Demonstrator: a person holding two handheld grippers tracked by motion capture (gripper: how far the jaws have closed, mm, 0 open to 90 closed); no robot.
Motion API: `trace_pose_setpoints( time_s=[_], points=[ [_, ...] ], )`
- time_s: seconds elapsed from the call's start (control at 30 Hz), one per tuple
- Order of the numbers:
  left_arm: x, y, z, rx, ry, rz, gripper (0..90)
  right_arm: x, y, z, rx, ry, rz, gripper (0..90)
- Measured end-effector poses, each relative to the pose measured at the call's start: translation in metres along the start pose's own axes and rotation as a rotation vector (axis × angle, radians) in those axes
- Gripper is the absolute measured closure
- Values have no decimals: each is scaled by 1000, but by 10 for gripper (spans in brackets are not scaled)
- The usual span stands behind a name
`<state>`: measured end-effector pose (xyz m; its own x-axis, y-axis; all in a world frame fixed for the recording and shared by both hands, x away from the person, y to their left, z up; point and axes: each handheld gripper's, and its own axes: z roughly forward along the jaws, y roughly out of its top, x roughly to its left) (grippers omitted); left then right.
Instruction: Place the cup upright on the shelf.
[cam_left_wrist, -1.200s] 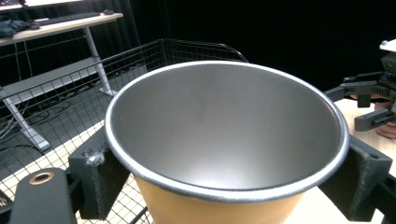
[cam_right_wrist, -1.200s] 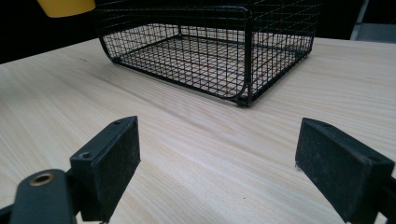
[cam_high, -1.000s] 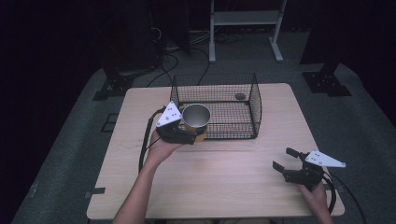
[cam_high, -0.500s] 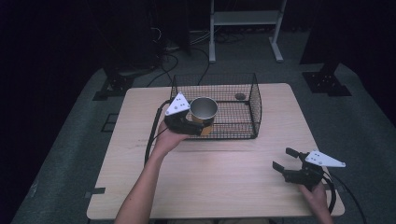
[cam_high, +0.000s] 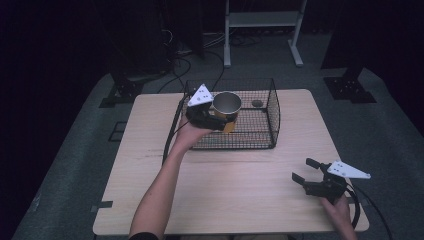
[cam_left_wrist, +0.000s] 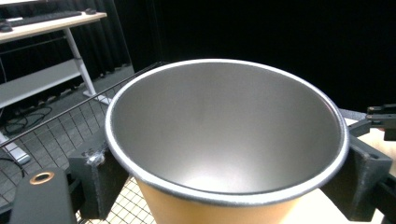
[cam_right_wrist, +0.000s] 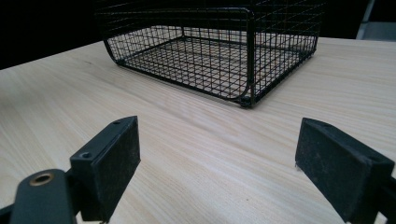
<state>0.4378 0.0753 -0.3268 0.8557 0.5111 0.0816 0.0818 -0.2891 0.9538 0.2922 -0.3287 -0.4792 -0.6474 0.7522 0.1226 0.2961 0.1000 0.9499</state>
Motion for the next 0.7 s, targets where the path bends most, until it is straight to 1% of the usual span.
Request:
trace_pose_setpoints(
  time_s=[0.03, 0.07, 0.1, 0.2, 0.3, 0.53, 0.57, 0.6, 0.63, 0.7],
  points=[
    [3, 2, 4, 7, 2, -5, 134, 0, 0, 0, 0, 0, 0, 129],
    [3, 2, 4, 7, 2, -5, 134, 0, 0, 0, 0, 0, 0, 129],
    [7, 3, 9, 8, -3, -13, 134, 0, 0, 0, 1, 2, -1, 129],
    [12, 6, 16, 12, -15, -26, 134, 0, 0, 0, 1, 2, 0, 129],
    [15, 9, 23, 4, -23, -31, 134, 0, 0, -1, 0, 4, 4, 129],
    [22, 15, 36, 18, -12, -35, 134, 0, 0, -1, -4, 1, 6, 129],
    [25, 17, 39, 18, -7, -39, 134, 0, 0, -1, -4, 0, 6, 129],
    [25, 17, 39, 18, -7, -39, 134, 0, 0, -1, -4, 0, 6, 129],
    [27, 18, 42, 3, -6, -48, 134, -1, 0, -1, -5, 0, 7, 129],
    [29, 20, 46, 8, -8, -47, 134, -1, 0, -1, -7, 0, 11, 129]
  ],
)
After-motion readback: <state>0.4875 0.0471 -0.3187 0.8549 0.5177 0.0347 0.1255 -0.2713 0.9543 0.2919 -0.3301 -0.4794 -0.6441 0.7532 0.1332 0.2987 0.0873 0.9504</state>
